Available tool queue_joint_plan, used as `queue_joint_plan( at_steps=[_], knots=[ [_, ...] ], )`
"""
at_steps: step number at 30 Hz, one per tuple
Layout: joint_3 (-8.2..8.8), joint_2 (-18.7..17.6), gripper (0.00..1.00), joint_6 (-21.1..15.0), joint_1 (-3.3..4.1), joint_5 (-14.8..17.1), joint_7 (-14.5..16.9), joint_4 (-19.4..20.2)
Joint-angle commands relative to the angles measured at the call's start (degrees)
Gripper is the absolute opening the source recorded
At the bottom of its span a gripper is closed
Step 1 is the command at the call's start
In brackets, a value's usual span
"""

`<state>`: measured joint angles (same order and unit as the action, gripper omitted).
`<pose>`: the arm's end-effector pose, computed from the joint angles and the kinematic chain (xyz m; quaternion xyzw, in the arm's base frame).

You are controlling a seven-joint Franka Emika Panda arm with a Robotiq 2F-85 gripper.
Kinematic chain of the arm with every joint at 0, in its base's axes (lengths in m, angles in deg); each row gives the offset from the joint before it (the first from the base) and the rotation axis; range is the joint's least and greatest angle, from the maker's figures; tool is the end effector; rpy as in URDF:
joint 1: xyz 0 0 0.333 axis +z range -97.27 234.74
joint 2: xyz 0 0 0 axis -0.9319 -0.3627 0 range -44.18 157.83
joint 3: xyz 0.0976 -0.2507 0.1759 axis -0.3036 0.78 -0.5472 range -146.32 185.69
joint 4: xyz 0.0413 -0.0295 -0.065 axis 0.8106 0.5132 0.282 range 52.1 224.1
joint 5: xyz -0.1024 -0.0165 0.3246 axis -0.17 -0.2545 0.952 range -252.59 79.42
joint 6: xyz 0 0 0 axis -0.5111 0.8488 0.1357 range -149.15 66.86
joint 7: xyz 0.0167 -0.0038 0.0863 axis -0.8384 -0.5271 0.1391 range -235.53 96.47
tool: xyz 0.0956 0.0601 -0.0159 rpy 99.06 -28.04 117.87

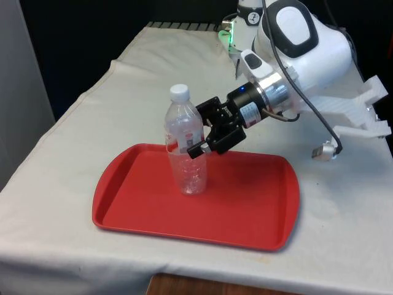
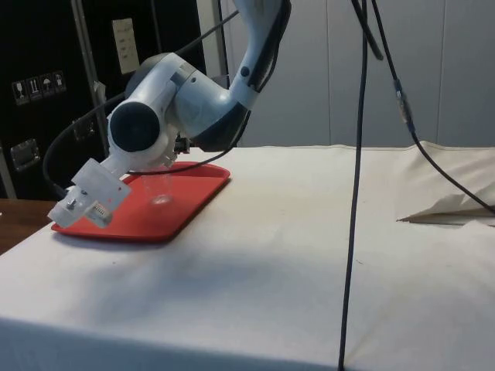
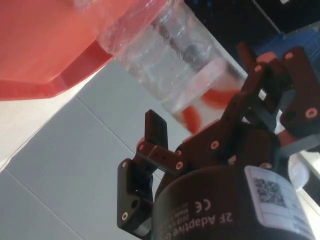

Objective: Place the bottle upright on the tray.

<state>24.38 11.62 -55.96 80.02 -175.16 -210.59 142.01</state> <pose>0.6543 0.0333 0.2064 0.6877 -0.4560 0.4998 0.2632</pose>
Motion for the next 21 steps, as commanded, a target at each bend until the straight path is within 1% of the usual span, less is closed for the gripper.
queue_joint_plan(
  at_steps=[1,3,4,6,7,8,9,10,13,15,17,18,21],
  knots=[
    [-0.29,-0.06,1.0,0.34,0.17,0.23,0.06,-0.11],
    [-0.69,-0.17,1.0,0.92,0.23,0.23,0.17,-0.34],
    [-1.15,-0.23,1.0,1.66,0.23,0.23,0.4,-0.52],
    [-1.66,-0.29,1.0,2.46,0.4,0.34,0.63,-0.69],
    [-1.95,-0.34,1.0,2.81,0.4,0.34,0.74,-0.8],
    [-1.89,0.0,1.0,2.64,0.17,0.0,0.52,-0.34],
    [-2.23,-0.34,1.0,3.32,0.46,0.34,0.86,-0.92],
    [-2.92,-0.4,1.0,4.35,0.52,0.29,1.03,-1.15],
    [-3.9,-0.52,1.0,5.9,0.57,0.17,1.32,-1.43],
    [-4.3,-0.29,1.0,6.36,0.34,-0.06,1.26,-1.09],
    [-4.81,-0.57,1.0,7.39,0.63,0.11,1.55,-1.6],
    [-5.39,-0.63,1.0,8.31,0.69,0.11,1.72,-1.78],
    [-6.3,-0.74,1.0,9.8,0.8,0.11,1.95,-2.06]
  ],
)
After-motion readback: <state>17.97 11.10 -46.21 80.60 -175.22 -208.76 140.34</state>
